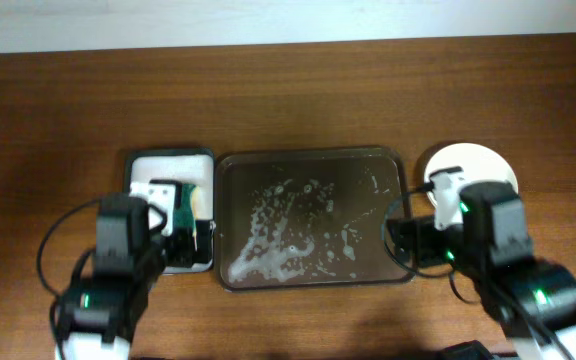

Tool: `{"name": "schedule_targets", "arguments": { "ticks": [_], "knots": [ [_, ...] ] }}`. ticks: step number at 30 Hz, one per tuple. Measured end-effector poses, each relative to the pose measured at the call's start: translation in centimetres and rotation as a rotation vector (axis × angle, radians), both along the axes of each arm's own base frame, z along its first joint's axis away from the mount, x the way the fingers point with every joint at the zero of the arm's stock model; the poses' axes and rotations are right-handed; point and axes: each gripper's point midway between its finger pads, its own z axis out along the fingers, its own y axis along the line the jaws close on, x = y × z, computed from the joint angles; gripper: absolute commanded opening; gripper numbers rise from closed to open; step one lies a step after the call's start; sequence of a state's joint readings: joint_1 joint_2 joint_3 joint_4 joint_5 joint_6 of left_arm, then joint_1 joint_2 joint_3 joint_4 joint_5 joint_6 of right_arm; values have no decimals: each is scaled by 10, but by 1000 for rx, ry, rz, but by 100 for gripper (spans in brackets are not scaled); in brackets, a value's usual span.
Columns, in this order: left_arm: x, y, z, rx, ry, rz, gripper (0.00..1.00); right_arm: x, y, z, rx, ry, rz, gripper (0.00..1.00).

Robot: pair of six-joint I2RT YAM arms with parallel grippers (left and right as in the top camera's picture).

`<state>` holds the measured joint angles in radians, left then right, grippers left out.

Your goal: Clean dirty plates on tray and stack at the side

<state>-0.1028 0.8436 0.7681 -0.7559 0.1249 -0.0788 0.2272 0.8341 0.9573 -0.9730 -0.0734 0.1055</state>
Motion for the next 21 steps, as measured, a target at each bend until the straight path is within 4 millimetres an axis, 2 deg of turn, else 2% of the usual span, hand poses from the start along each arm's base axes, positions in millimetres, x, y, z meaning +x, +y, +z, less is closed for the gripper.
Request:
{"name": "schedule_targets", "arguments": {
  "ticks": [3, 5, 18, 21],
  "knots": [
    [-15, 2, 9, -9, -85, 0, 99, -9, -4, 18, 12, -86, -7, 99],
    [-19, 2, 19, -14, -136, 0, 99, -11, -5, 24, 15, -111, -9, 99],
    [-20, 2, 24, -16, -157, 0, 99, -4, -5, 9, -6, -48, -14, 99],
    [-20, 2, 24, -16, -157, 0, 99, -8, -7, 11, -10, -55, -20, 99]
  ]
}}
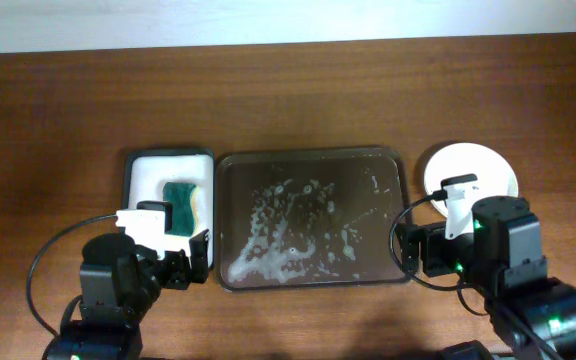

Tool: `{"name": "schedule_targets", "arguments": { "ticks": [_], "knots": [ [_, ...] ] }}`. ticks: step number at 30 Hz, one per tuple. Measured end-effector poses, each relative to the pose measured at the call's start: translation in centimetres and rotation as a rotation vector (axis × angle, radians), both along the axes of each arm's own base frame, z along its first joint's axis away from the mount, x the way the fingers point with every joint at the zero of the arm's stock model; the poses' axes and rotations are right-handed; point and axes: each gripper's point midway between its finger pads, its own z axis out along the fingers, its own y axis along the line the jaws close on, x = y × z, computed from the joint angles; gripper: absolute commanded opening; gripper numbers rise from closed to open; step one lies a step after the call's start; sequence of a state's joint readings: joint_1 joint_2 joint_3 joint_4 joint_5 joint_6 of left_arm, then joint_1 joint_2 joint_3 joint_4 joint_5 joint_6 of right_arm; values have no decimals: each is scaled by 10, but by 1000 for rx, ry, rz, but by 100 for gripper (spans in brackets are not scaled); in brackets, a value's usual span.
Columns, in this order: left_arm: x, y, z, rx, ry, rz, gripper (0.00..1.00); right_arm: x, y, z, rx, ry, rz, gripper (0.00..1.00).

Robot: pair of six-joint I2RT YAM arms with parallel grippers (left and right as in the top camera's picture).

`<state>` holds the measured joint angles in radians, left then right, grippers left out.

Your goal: Clean dirty plates on tray and stack at the side

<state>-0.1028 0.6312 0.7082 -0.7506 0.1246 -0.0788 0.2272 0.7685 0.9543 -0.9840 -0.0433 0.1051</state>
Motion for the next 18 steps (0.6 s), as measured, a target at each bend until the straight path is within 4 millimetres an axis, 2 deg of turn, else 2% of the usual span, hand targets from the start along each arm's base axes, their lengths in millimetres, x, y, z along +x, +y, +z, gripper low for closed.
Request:
{"name": "schedule_targets", "arguments": {
  "ticks": [2, 5, 7, 10, 15, 18],
  "knots": [
    [0, 0, 0, 0, 0, 0, 99, -4, -4, 7, 4, -36, -14, 99],
    [0, 0, 0, 0, 0, 0, 99, -8, -19, 26, 21, -165, -75, 99],
    [0, 0, 0, 0, 0, 0, 99, -11, -27, 32, 37, -274, -108, 99],
    [0, 0, -1, 0, 2, 0, 99, -13, -31, 27, 64, -436, -128, 99],
    [0, 0, -2, 0, 5, 0, 99, -8, -32, 30, 117, -740, -131, 99],
    [0, 0, -2, 1, 5, 0, 99, -1, -31, 28, 139, -864, -130, 99]
  ]
}}
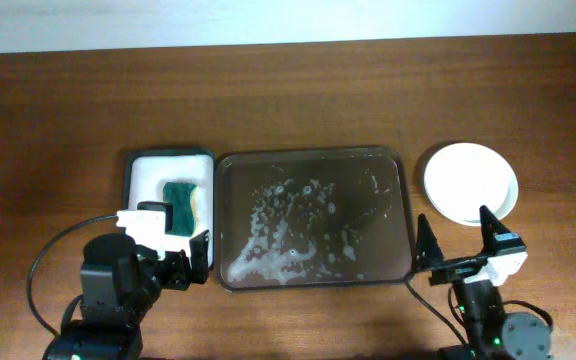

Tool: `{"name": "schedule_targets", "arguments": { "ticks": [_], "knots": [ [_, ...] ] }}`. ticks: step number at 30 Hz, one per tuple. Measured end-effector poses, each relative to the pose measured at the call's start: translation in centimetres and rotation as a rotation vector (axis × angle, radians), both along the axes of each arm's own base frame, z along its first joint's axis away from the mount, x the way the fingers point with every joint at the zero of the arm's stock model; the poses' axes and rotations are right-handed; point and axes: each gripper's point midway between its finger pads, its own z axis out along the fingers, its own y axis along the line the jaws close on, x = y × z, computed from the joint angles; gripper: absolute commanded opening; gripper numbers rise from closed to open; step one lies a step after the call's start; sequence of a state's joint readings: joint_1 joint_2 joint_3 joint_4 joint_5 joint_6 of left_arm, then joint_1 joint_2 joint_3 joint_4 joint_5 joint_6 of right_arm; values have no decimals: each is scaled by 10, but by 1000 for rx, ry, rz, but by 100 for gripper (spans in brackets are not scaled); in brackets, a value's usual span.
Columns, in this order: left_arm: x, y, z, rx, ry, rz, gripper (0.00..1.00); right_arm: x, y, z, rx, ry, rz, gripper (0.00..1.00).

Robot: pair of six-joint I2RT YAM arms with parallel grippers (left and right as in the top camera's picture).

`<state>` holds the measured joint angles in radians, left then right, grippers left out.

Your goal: Clean dirty plates on tray and stack at the side

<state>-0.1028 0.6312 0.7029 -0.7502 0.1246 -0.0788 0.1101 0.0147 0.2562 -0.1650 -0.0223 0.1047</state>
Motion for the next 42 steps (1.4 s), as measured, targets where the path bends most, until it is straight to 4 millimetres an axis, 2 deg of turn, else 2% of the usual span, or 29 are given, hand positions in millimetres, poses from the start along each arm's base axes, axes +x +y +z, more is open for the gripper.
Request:
{"name": "schedule_targets", "arguments": {
  "ticks": [5, 7, 11, 42],
  "knots": [
    [0, 0, 0, 0, 0, 0, 99, 17, 2, -33, 7, -63, 0, 99],
    [0, 0, 0, 0, 0, 0, 99, 21, 2, -59, -4, 14, 0, 99],
    [0, 0, 0, 0, 0, 0, 99, 21, 5, -93, -55, 136, 14, 98],
    [-4, 1, -1, 1, 5, 1, 99, 21, 3, -94, -79, 138, 10, 99]
  ]
}}
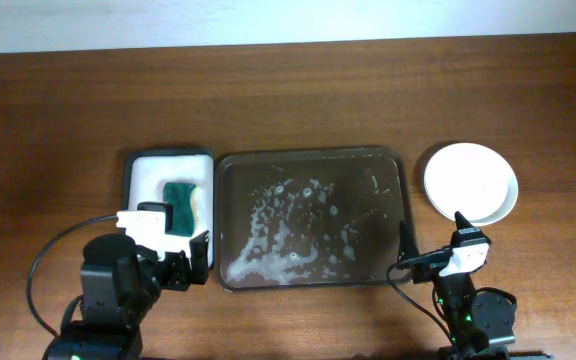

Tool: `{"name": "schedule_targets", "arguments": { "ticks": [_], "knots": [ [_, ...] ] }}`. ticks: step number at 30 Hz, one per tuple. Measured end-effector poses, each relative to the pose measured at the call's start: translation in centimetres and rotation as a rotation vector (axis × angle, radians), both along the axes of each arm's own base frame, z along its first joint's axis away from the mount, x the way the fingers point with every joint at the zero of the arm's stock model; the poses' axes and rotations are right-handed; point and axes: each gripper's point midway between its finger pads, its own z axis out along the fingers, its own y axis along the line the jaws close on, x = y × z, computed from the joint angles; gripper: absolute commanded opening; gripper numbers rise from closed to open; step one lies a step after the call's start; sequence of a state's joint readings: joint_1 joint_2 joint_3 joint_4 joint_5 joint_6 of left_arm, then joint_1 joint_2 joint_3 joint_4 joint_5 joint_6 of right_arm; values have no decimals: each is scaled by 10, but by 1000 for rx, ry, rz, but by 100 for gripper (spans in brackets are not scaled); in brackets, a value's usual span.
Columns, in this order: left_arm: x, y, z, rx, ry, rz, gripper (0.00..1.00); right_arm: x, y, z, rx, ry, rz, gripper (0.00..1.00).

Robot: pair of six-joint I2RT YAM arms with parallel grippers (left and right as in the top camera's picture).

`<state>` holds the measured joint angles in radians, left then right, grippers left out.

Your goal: Clean dirty plates on tray and stack at the side

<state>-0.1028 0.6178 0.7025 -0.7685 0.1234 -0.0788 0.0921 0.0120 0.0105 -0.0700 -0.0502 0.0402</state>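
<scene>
A white plate [471, 183] lies on the table to the right of the dark tray [313, 153]. The tray holds only soap suds and water. My right gripper [431, 238] is open and empty at the table's front edge, below the plate and off the tray's right front corner. At the front left, my left gripper [184, 263] is also open and empty, just in front of the sponge dish. No other plate is in view.
Left of the tray stands a white dish [144, 170] with a green sponge [179, 197] lying in it. Both arm bases and their cables sit along the front edge. The wooden table runs back to a pale wall.
My right arm has drawn a little further toward the front edge and turned slightly left, still open. The left arm, sponge, tray and plate have not moved.
At first my left gripper was over the sponge in the dish and my right gripper was at the plate beside the tray. Then the left had pulled back, leaving the sponge in the dish. After that the right had pulled back too, leaving the plate uncovered.
</scene>
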Motion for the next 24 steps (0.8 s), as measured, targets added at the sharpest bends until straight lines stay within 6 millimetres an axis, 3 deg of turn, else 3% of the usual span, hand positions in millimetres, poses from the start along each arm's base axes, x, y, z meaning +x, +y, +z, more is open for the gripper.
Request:
{"name": "schedule_targets", "arguments": {
  "ticks": [5, 8, 11, 17, 21, 24],
  "knots": [
    [-7, 6, 6, 5, -116, 21, 99, 0, 0, 0, 0, 0, 0, 99],
    [-2, 12, 0, 0, -239, 48, 100, 0, 0, 0, 0, 0, 0, 99],
    [4, 15, -6, -11, -389, 64, 99, 0, 0, 0, 0, 0, 2, 99],
    [13, 18, 8, -24, -746, 77, 100, 0, 1, 0, 0, -1, 3, 99],
    [15, 20, 2, 78, -770, 49, 99, 0, 1, 0, 0, -1, 3, 99],
    [15, 19, -31, 114, -647, 27, 99, 0, 1, 0, 0, -1, 3, 99]
  ]
}}
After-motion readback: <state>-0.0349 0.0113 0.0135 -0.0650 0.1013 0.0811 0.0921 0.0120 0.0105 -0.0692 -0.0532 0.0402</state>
